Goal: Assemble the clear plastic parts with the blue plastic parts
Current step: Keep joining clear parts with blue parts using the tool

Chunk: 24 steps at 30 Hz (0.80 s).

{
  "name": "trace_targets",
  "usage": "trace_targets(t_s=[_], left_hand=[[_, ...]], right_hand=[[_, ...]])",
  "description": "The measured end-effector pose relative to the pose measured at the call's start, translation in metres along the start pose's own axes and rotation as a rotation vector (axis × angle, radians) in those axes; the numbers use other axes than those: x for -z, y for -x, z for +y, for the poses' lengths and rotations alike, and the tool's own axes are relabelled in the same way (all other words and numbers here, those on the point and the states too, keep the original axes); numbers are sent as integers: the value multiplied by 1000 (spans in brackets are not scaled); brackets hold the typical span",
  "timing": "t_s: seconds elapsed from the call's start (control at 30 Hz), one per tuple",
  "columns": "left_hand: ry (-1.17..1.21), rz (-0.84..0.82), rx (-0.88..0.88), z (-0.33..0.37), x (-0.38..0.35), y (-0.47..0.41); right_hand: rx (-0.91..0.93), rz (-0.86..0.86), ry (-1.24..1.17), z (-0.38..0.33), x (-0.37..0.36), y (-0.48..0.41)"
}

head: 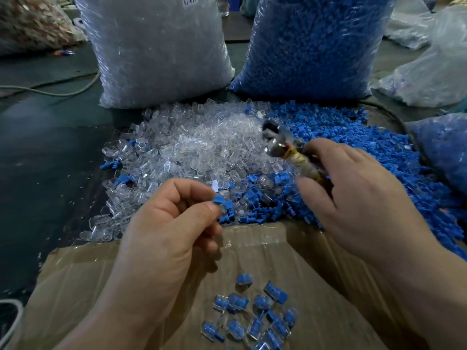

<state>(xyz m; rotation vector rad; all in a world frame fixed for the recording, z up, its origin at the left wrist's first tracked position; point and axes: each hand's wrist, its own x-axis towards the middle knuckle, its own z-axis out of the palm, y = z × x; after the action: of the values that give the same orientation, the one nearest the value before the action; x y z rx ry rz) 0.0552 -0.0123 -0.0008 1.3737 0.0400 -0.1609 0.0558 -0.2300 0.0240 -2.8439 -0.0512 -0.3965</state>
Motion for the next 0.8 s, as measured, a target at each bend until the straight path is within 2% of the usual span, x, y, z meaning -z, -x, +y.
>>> trace_targets(t_s=[0.1, 0.23, 0.43, 0.8], left_hand=[[27, 7, -26, 0, 2, 1], [-72, 1, -144, -3, 8, -3], [-216, 18, -276, -10, 15, -5], [-258, 10, -330, -10, 15, -4]], right_hand=[[110, 28, -65, -12, 7, 10], [224, -127, -87, -18, 6, 20], [230, -205, -90, -16, 8, 21], [244, -237, -145, -17, 6, 22]])
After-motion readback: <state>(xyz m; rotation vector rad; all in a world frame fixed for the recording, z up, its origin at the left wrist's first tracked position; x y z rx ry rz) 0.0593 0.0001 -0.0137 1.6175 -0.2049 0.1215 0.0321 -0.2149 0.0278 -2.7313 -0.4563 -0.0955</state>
